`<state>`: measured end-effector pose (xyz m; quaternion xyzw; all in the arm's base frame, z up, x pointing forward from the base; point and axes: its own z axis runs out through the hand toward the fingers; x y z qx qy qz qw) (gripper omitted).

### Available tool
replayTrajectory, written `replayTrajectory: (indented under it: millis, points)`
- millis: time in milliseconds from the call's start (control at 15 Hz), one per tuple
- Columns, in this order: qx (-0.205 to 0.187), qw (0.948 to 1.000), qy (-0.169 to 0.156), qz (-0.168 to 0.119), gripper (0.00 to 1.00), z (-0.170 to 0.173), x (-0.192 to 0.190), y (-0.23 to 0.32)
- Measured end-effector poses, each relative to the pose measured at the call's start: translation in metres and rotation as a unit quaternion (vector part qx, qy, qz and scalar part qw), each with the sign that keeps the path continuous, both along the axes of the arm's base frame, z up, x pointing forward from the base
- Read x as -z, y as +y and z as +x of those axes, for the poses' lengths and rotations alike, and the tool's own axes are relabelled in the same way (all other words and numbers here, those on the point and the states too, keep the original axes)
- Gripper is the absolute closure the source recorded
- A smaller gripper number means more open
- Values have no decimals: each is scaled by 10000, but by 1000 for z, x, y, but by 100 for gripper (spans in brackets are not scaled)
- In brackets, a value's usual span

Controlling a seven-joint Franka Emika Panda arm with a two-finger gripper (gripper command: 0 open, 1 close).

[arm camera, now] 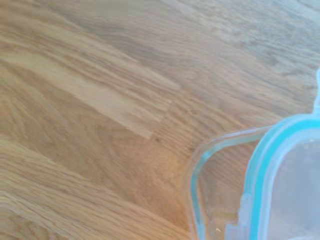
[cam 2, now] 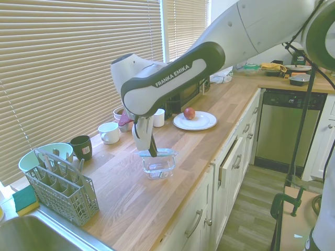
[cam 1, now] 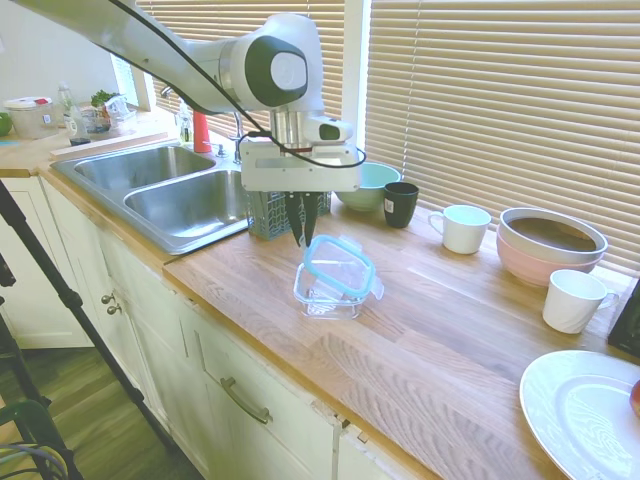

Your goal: Cover the lid of the food container

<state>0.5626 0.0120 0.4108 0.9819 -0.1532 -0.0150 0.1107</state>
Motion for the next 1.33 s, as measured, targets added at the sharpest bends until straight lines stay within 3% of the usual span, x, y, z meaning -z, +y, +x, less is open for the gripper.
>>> replayTrajectory:
  millis: [267,533,1333]
  points:
    - [-242,9991,28,-337,100,-16,25,9]
    - [-447,9970,-56,-623,100,-34,24,-1]
    - [-624,9943,53,-867,100,-62,30,-24]
